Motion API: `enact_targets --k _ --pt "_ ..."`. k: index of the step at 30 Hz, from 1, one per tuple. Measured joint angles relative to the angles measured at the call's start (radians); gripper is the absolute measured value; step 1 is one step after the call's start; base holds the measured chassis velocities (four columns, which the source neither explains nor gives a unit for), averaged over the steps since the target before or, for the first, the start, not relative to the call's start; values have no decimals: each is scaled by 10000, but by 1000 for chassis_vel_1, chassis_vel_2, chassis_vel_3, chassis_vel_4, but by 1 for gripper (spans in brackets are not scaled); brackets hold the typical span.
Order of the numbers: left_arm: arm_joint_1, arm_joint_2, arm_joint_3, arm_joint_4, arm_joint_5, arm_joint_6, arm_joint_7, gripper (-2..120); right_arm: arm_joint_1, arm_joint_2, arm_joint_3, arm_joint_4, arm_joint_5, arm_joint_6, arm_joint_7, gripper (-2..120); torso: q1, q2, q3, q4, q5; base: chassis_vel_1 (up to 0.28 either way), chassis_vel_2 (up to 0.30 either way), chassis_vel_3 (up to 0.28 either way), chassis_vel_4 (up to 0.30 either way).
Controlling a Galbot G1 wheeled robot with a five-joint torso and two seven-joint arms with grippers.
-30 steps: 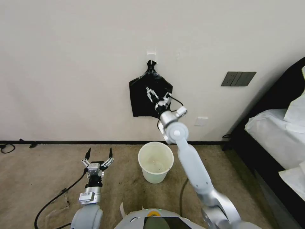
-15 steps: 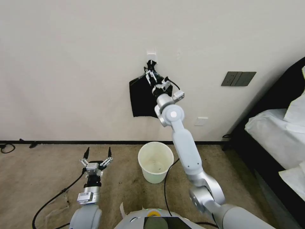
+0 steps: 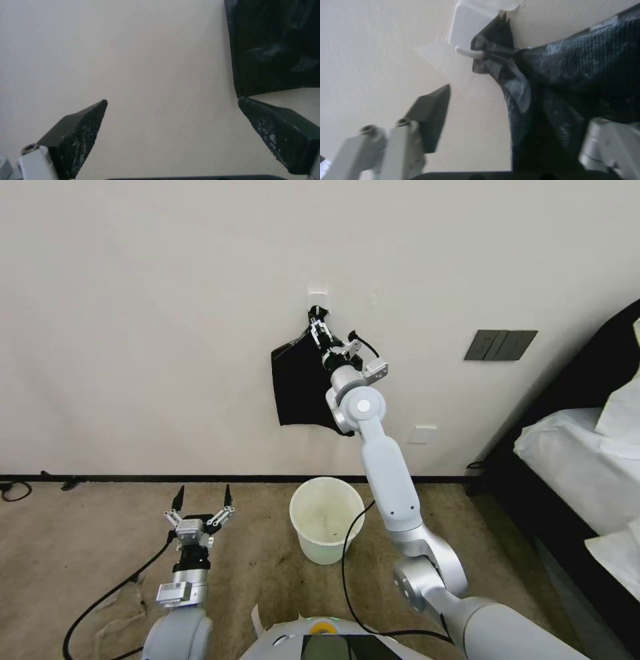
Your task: Place a trash bag onto the trash bin.
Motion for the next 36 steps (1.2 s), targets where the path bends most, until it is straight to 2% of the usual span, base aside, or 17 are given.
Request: enact_targets --k 3,12,17,18,27,36 --pt "54 17 12 -86 -157 46 0 100 -4 -21 2 55 27 4 34 57 0 0 0 0 0 0 0 0 0" --pt "53 26 42 -382 -591 294 8 100 -67 27 23 -2 35 100 18 19 0 0 -1 0 1 0 0 0 0" --pt "28 46 33 -403 -641 311 10 100 -5 26 22 -139 30 104 7 8 0 0 0 1 0 0 0 0 0" --pt "26 50 26 -405 -651 313 12 100 13 14 25 -211 28 104 2 0 0 0 0 0 1 0 0 0 0" --pt "-2 68 41 -419 -626 312 17 100 -218 -219 -86 98 -105 105 -9 0 0 0 0 2 0 0 0 0 0" --pt "-79 88 160 -426 -566 309 26 100 -1776 -1463 -725 1872 -575 30 -175 0 0 1 -1 -2 3 0 0 0 0"
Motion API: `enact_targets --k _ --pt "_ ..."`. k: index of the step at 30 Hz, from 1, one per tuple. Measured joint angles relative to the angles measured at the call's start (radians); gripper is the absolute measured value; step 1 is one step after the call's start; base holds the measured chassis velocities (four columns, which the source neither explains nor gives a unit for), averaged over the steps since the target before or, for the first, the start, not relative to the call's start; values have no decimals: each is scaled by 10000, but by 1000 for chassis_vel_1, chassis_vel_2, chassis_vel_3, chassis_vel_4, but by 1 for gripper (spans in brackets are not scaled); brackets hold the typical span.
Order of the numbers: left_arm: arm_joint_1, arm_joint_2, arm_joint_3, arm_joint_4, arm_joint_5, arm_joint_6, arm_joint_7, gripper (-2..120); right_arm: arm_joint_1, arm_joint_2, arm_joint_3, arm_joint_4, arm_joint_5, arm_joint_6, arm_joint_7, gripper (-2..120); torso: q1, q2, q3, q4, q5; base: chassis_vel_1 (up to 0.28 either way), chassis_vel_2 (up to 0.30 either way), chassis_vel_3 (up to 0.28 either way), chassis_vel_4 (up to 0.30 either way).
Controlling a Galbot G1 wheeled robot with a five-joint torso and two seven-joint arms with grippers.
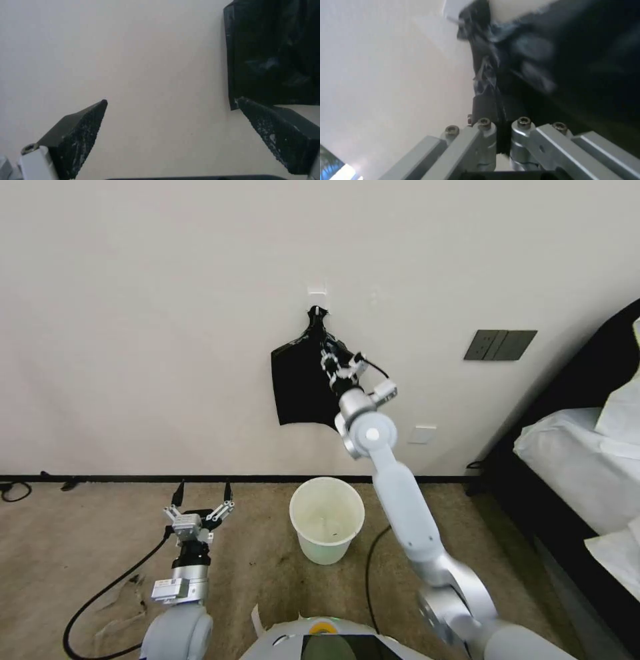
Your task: Place a trash bag onto the trash bin.
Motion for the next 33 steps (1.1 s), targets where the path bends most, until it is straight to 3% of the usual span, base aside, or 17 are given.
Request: enact_targets --k 12,20,33 --pt "12 18 103 -56 175 2 12 100 -2131 -939 -660 1980 -1756 -48 -617 0 0 1 -1 3 0 0 0 0 0" --pt "-43 56 176 -52 205 -5 16 100 -3997 -1982 -778 3507 -3358 47 -1260 0 -1 1 -1 3 -1 0 0 0 0" --pt "-139 131 442 -112 317 6 30 100 -5919 -2972 -919 4194 -5450 443 -1906 0 0 1 -1 2 -1 0 0 0 0"
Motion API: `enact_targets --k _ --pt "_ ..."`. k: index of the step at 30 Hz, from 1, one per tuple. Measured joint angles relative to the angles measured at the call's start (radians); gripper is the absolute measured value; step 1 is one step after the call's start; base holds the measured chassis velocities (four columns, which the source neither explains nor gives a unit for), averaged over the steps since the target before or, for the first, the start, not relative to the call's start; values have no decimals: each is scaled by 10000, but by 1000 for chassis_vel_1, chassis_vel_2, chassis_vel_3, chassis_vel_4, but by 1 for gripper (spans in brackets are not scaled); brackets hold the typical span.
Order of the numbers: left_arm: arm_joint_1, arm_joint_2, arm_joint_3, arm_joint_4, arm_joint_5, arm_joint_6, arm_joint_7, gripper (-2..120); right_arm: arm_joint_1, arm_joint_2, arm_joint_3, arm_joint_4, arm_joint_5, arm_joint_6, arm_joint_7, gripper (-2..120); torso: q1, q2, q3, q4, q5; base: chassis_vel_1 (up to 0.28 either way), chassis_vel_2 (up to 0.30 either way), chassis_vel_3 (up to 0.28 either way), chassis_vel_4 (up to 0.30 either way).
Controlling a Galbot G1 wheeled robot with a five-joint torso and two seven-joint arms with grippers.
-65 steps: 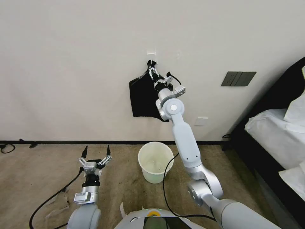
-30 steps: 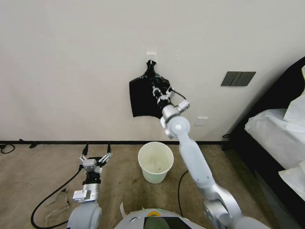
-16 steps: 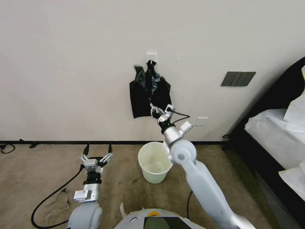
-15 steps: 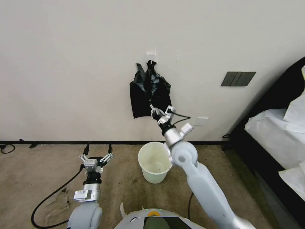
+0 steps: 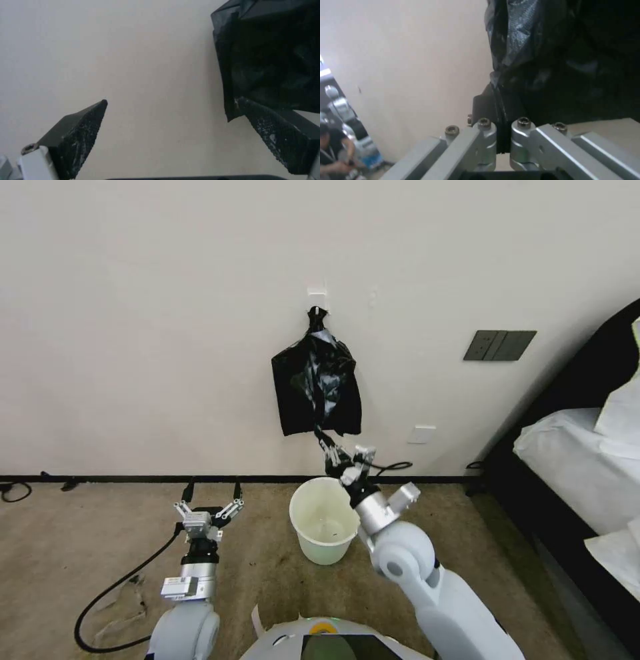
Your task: Place a trash bag onto the trash bin.
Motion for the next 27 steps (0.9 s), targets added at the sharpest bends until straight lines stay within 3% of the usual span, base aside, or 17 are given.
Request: enact_targets --k 6,14,27 --pt "-8 78 45 -64 14 17 10 100 -858 -366 -242 58 -1780 409 -328 0 0 0 1 0 -1 0 0 0 0" --pt "-7 113 101 -125 51 21 20 100 -1597 -650 -443 86 -3075 827 -435 0 0 0 1 1 -1 0 0 0 0" --pt "3 126 216 -126 113 21 33 100 -2286 -795 -515 -112 -4201 1403 -585 0 0 0 1 0 -1 0 0 0 0"
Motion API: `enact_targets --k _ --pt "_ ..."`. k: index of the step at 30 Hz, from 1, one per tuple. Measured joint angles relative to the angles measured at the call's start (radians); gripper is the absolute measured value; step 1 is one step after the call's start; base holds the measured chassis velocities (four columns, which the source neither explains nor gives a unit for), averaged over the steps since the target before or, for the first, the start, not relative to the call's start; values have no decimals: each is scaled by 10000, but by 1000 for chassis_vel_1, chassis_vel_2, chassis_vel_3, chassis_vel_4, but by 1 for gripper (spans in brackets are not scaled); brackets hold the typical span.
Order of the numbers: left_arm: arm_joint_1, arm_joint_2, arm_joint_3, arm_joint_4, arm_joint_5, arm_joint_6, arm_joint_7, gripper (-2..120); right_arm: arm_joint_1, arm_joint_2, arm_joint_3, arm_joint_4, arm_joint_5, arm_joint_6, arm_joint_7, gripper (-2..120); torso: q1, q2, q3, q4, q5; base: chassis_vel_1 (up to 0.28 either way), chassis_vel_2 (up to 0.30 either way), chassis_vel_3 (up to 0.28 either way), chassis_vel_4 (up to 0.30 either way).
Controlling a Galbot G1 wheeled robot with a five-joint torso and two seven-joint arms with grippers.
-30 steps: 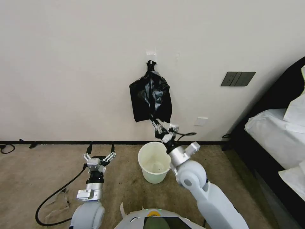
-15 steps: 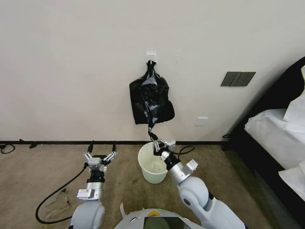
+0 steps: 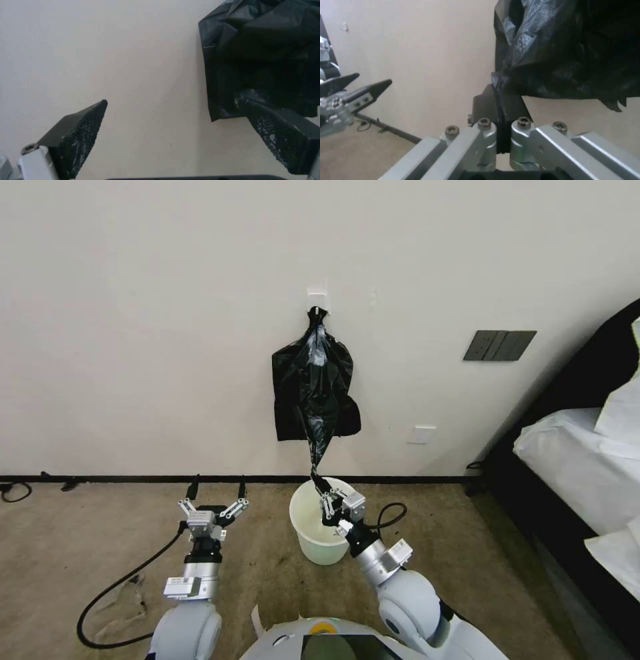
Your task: Place a trash bag onto the trash bin.
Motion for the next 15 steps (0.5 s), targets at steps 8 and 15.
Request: enact_targets --k 8,15 --pt "-58 41 107 12 78 5 3 100 66 70 -149 -112 -201 137 35 0 0 0 0 0 0 0 0 0 0" --pt "-354 476 434 -367 130 270 3 100 872 409 70 -143 -158 -21 363 0 0 -1 1 3 -1 0 0 0 0"
